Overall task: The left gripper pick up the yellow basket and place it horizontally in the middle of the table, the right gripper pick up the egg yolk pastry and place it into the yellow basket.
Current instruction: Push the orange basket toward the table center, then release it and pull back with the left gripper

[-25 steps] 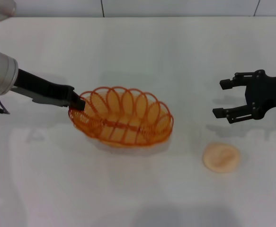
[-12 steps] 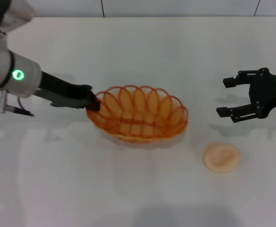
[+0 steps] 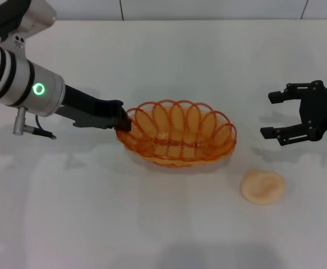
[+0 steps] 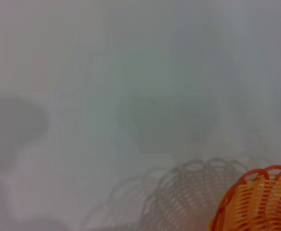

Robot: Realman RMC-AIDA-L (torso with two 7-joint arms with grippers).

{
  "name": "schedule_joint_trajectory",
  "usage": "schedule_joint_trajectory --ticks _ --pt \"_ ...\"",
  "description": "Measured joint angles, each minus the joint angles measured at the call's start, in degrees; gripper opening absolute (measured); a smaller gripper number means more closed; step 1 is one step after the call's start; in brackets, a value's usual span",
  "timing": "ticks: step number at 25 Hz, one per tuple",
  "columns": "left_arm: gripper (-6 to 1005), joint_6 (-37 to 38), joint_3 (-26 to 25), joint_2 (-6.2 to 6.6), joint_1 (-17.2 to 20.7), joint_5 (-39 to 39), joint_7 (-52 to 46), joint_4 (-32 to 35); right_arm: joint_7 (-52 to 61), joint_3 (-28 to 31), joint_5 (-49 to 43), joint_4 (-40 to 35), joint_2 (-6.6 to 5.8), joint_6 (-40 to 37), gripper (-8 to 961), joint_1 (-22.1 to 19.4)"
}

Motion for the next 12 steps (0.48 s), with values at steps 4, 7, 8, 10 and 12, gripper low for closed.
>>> schedule_joint_trajectory --ticks 4,7,8,10,12 --pt "77 -1.02 0.04 -0.01 0.7 -0.08 -0.22 0.26 -0.22 0.0 0.02 -0.01 0.0 -0.01 841 -0.61" --pt "77 -1.19 0.07 0.03 0.79 -0.7 -0.1 0.27 -0.25 0.0 0.04 -0.05 -0.02 -0.01 841 -0.68" --pt "77 -1.21 0.08 0.07 0.79 -1.07 -0.06 0.27 -0.25 0.0 0.07 -0.06 -0.04 -0.01 841 -0.68" --pt "77 -1.21 0.1 0.13 0.78 -1.5 -0.03 0.14 -0.35 0.0 0.11 -0.07 -0.06 -0.01 840 -0.68" --pt "77 -1.15 0.11 0.21 0.62 -1.63 -0.06 -0.13 -0.54 0.0 0.11 -0.08 -0.07 0.0 839 -0.68"
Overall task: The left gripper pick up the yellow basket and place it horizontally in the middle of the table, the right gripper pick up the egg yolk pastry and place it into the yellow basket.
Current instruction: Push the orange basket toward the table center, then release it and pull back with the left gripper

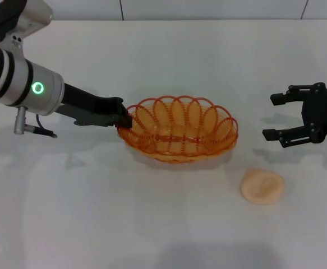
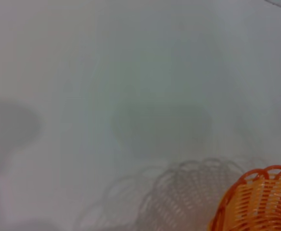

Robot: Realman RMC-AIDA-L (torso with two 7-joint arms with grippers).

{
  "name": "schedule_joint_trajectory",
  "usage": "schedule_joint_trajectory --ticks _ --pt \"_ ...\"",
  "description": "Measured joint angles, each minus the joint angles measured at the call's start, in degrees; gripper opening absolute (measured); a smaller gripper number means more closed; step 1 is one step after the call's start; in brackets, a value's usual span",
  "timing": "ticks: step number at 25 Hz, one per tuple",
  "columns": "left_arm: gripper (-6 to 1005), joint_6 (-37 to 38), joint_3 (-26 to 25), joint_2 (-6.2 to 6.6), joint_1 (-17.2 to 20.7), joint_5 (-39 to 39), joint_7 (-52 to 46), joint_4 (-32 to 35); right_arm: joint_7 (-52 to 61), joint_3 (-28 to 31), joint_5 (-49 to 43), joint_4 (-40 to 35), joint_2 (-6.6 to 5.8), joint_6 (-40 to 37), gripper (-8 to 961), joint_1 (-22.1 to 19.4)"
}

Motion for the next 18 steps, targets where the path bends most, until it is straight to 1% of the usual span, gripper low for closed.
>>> schedule_joint_trajectory --ticks 3,7,14,18 --pt "77 0.03 -0.04 0.01 -0.02 0.0 -0.25 -0.19 -0.34 0.0 0.0 -0.01 -0.01 0.05 837 -0.03" --pt "139 -0.37 -0.52 -0.13 0.39 -0.12 -0.49 -0.29 -0.43 0.0 0.08 0.0 0.02 0.12 836 -0.09" --pt "248 -0.01 -0.66 0.16 0.88 -1.28 -0.07 -1.21 -0.43 0.0 0.26 -0.01 0.15 0.27 833 -0.17" --pt "434 0.95 -0.69 0.16 1.16 -1.56 0.4 -0.79 -0.48 0.0 0.63 -0.01 0.17 0.11 831 -0.34"
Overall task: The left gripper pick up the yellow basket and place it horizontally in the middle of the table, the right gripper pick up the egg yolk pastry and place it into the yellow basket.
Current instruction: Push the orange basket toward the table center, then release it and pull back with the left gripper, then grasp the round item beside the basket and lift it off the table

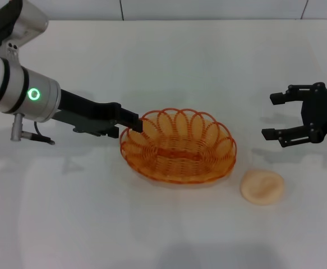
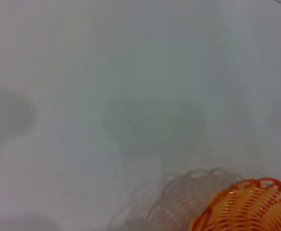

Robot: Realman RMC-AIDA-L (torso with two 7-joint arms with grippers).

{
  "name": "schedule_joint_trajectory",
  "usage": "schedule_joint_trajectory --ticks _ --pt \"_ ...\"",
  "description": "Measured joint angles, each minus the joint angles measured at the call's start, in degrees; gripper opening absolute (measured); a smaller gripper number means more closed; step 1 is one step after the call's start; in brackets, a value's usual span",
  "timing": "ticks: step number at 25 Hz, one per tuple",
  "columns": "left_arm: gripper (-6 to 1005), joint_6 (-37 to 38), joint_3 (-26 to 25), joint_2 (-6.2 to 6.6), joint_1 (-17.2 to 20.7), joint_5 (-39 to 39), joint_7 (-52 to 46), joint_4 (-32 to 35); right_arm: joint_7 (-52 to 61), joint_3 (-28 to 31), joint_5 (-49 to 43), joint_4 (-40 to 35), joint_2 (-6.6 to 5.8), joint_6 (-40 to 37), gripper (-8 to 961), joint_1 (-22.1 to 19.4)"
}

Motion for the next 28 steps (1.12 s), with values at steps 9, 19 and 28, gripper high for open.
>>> schedule_joint_trajectory --ticks 9,19,28 --pt "632 2.84 -7.4 1.25 2.83 -2.27 10.22 3.05 0.56 2.59 0.96 -0.01 -0.3 -2.61 827 -0.96" --pt "634 7.52 -15.47 2.24 6.67 -12.91 42.83 -0.58 1.52 4.28 0.96 -2.2 0.02 -4.02 822 -3.27" --pt "635 9.01 -15.99 2.2 10.32 -14.47 65.39 -2.93 1.34 4.39 1.09 -2.83 0.92 -6.09 818 -5.74"
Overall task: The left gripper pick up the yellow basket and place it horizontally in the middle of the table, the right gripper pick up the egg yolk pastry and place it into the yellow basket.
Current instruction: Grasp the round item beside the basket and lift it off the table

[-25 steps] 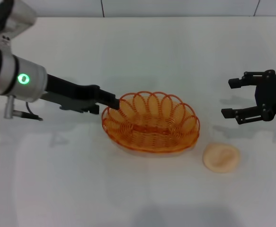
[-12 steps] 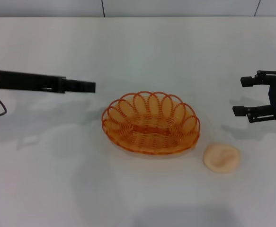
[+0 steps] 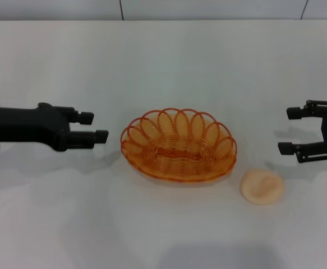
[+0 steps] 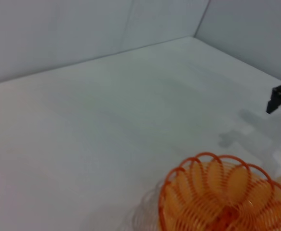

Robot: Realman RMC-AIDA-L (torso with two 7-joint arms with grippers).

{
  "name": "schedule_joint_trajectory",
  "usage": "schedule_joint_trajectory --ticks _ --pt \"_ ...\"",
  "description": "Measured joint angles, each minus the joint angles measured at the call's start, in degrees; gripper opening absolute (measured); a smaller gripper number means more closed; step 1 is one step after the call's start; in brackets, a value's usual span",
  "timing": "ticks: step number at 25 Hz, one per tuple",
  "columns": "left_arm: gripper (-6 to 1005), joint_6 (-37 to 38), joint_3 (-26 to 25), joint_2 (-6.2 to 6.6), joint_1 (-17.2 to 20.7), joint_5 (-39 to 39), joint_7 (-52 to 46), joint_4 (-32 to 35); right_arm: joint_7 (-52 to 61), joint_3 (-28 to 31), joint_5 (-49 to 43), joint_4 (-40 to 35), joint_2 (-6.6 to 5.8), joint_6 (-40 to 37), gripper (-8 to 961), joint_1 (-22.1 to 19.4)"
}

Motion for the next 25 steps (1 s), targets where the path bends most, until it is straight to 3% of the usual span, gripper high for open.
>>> schedule_joint_trajectory --ticks 6,14,21,25 --pt "635 3.32 -1.35 -0.04 3.89 -0.31 11.69 2.66 -0.4 0.01 0.21 -0.2 -0.42 -1.04 816 -1.14" --pt "635 10.11 -6.98 -1.63 8.43 -2.52 25.49 3.17 -0.02 -0.08 -0.87 -3.57 -0.83 -4.02 812 -2.41" --pt "635 15.78 -6.98 -1.19 9.68 -2.1 29.15 2.57 3.84 -0.16 -2.27 -6.81 -2.02 -8.44 809 -2.34" --pt "635 17.35 -7.01 -1.3 9.75 -2.25 30.19 2.53 10.3 -0.99 -6.82 -12.15 -1.8 -10.51 807 -1.27"
